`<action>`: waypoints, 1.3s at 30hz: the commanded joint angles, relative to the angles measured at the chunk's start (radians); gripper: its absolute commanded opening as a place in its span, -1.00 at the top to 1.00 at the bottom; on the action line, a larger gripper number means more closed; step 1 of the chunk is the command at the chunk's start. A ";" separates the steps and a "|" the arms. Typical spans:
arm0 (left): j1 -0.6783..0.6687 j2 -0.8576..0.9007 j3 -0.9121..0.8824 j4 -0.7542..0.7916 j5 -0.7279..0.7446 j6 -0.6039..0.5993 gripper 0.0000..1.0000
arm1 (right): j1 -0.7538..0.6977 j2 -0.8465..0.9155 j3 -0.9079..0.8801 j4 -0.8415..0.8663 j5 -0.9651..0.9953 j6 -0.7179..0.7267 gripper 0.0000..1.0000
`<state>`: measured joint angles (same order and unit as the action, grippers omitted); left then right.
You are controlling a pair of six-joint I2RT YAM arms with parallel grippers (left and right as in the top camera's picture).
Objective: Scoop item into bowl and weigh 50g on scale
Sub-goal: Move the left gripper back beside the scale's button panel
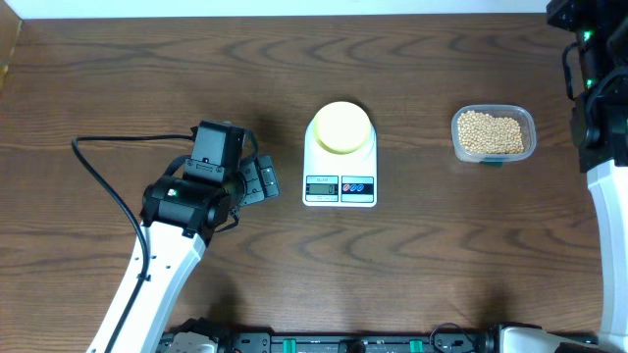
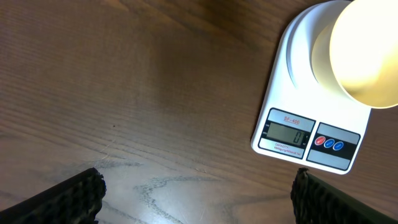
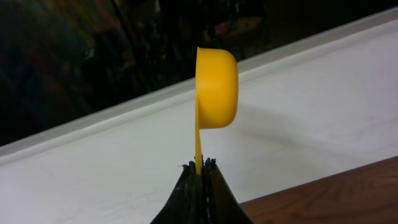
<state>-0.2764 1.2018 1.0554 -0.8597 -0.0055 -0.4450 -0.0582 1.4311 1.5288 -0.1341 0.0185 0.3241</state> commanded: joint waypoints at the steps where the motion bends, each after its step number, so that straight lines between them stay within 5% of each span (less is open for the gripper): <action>1: 0.005 0.003 0.000 -0.003 -0.006 0.006 -0.96 | -0.006 0.007 0.014 0.010 -0.033 -0.019 0.98; 8: 0.005 0.003 0.000 0.101 0.105 0.013 -0.96 | -0.006 0.007 0.014 -0.008 -0.037 -0.019 0.98; 13: -0.001 0.008 0.000 0.137 0.447 0.328 -0.96 | -0.006 0.007 0.014 -0.037 -0.037 -0.019 0.98; 18: -0.059 0.011 0.000 0.105 0.401 0.446 -0.96 | -0.006 0.007 0.014 -0.050 -0.037 -0.018 0.98; 30: -0.129 0.127 0.000 0.115 0.092 0.417 -0.96 | -0.006 0.007 0.014 -0.059 -0.056 -0.018 0.98; 39: -0.129 0.171 0.000 0.163 0.128 0.415 -0.96 | -0.006 0.007 0.014 -0.058 -0.063 -0.019 0.99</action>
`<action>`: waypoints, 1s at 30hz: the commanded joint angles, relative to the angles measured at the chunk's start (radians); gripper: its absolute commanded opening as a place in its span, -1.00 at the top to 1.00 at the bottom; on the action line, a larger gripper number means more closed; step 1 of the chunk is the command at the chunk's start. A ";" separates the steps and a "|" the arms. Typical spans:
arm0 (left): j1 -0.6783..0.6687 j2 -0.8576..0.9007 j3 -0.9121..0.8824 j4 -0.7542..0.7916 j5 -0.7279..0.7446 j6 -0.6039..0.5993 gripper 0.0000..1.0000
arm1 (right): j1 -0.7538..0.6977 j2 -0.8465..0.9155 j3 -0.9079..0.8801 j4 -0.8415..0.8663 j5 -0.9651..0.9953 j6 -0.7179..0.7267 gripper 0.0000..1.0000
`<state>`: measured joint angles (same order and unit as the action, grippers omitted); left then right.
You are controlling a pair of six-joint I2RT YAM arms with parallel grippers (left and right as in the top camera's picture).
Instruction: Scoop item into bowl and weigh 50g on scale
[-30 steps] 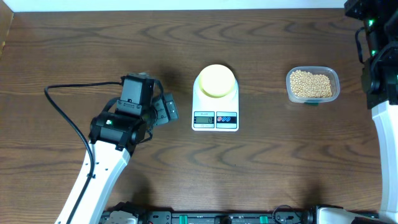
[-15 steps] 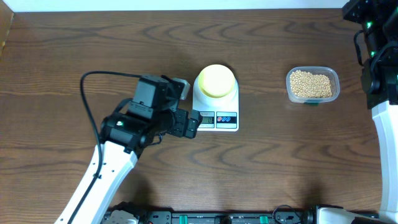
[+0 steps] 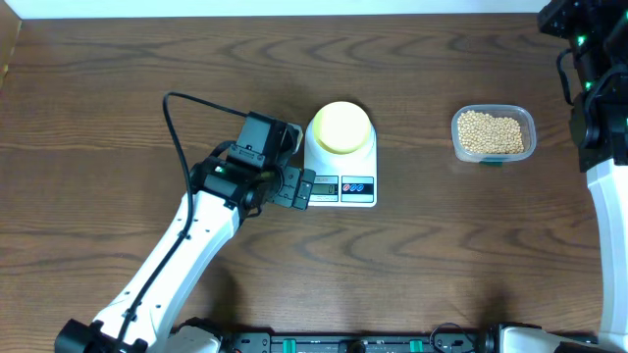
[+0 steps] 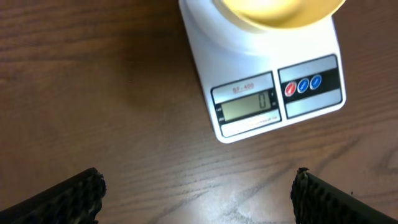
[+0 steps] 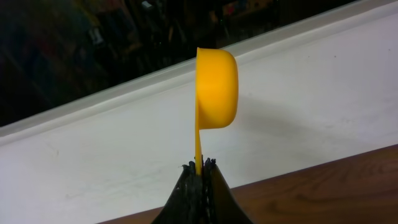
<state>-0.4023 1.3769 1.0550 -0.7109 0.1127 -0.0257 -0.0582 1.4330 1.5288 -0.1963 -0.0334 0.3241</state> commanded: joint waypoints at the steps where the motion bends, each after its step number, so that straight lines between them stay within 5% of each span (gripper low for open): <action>1: -0.003 -0.004 0.000 0.018 0.014 -0.004 -0.96 | -0.006 0.005 0.014 0.004 -0.011 -0.019 0.98; 30: -0.002 -0.004 0.000 0.006 0.019 0.100 -0.96 | -0.006 0.003 0.014 0.001 -0.011 -0.019 0.98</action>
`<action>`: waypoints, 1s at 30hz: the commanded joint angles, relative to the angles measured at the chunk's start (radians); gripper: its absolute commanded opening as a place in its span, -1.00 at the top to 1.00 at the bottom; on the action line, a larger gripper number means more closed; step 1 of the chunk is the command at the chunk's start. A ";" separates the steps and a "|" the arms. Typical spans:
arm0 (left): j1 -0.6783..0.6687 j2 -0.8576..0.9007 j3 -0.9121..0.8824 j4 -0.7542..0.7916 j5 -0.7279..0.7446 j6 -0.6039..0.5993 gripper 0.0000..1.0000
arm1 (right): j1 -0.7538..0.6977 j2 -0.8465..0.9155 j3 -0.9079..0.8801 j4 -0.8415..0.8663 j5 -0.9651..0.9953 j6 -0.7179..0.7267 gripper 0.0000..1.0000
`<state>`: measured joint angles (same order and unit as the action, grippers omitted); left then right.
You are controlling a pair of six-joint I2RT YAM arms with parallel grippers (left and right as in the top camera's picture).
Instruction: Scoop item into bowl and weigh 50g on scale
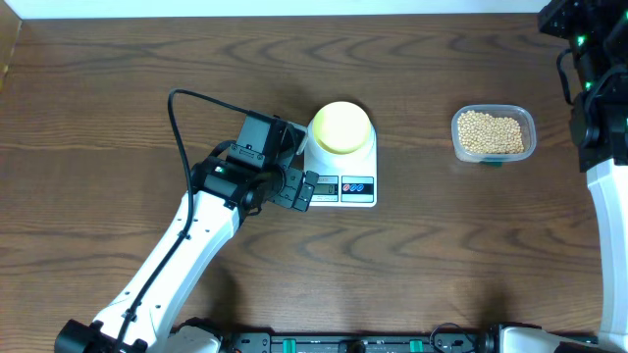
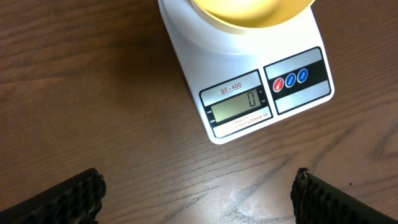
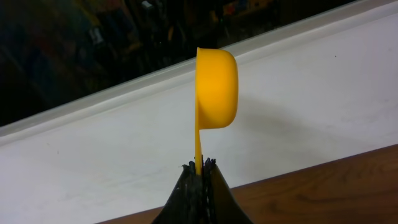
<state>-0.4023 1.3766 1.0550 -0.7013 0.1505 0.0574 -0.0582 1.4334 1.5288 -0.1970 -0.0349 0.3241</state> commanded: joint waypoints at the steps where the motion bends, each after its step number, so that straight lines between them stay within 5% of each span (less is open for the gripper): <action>1: -0.002 -0.003 0.000 -0.003 -0.024 0.017 -0.96 | -0.006 0.003 0.014 0.002 -0.010 -0.019 0.98; 30: -0.002 -0.003 0.000 -0.003 -0.028 0.017 -0.96 | -0.006 0.003 0.014 -0.062 -0.010 -0.018 0.98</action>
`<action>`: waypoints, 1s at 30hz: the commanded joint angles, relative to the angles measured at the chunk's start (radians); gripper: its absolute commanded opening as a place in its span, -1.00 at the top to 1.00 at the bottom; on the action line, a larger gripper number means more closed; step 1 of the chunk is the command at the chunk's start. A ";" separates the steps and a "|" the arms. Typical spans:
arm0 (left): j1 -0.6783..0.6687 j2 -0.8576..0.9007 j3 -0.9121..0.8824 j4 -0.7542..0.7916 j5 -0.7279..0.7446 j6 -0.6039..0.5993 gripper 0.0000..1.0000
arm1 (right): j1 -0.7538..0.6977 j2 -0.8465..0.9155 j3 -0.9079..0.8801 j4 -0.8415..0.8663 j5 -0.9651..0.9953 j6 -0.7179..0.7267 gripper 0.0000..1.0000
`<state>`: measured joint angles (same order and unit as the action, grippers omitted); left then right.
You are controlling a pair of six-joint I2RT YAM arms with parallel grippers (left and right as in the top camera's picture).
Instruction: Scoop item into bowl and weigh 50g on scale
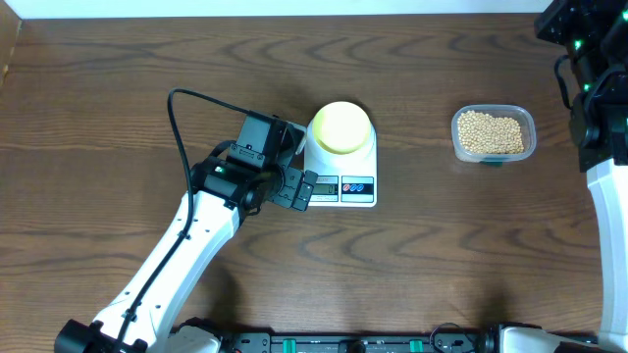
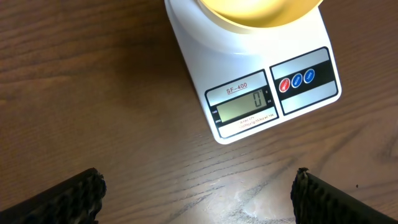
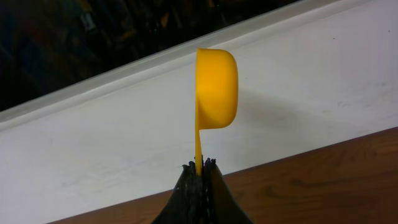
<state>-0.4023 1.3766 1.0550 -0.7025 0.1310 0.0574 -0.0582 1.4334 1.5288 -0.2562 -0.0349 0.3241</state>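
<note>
A white scale (image 1: 340, 167) stands mid-table with a yellow bowl (image 1: 340, 126) on its platform; its display (image 2: 245, 106) reads 0. A clear tub of yellowish beans (image 1: 493, 133) sits to the right. My left gripper (image 2: 198, 190) hangs open just left of the scale's front, nothing between its fingers (image 2: 59, 198). My right gripper (image 3: 199, 167) is shut on the handle of a yellow scoop (image 3: 216, 88), held up at the far right edge of the table.
Dark wooden table (image 1: 147, 78) with a white wall strip along its far edge (image 3: 124, 137). The left arm's black cable (image 1: 177, 108) loops above the table left of the scale. The right arm (image 1: 599, 108) stands at the right edge.
The left wrist view shifted slightly, the scale sitting a touch further right in it. The right wrist tilted a little, showing more table. Both grips are unchanged.
My left gripper first hung open well left of the scale. By 2.0 s ago it had come up beside the scale's front left, and it has stayed there. My right gripper has held the yellow scoop at the far right throughout.
</note>
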 commanded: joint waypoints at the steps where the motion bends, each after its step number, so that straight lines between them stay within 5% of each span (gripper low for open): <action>1: -0.002 -0.003 0.000 -0.003 -0.009 0.017 -0.96 | -0.006 0.003 0.014 -0.005 -0.012 -0.019 0.98; 30: -0.002 -0.003 0.000 -0.003 -0.009 0.017 -0.96 | -0.108 0.005 0.014 -0.027 0.025 -0.093 0.98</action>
<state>-0.4023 1.3766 1.0550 -0.7021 0.1310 0.0574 -0.1566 1.4330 1.5288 -0.2810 -0.0254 0.2367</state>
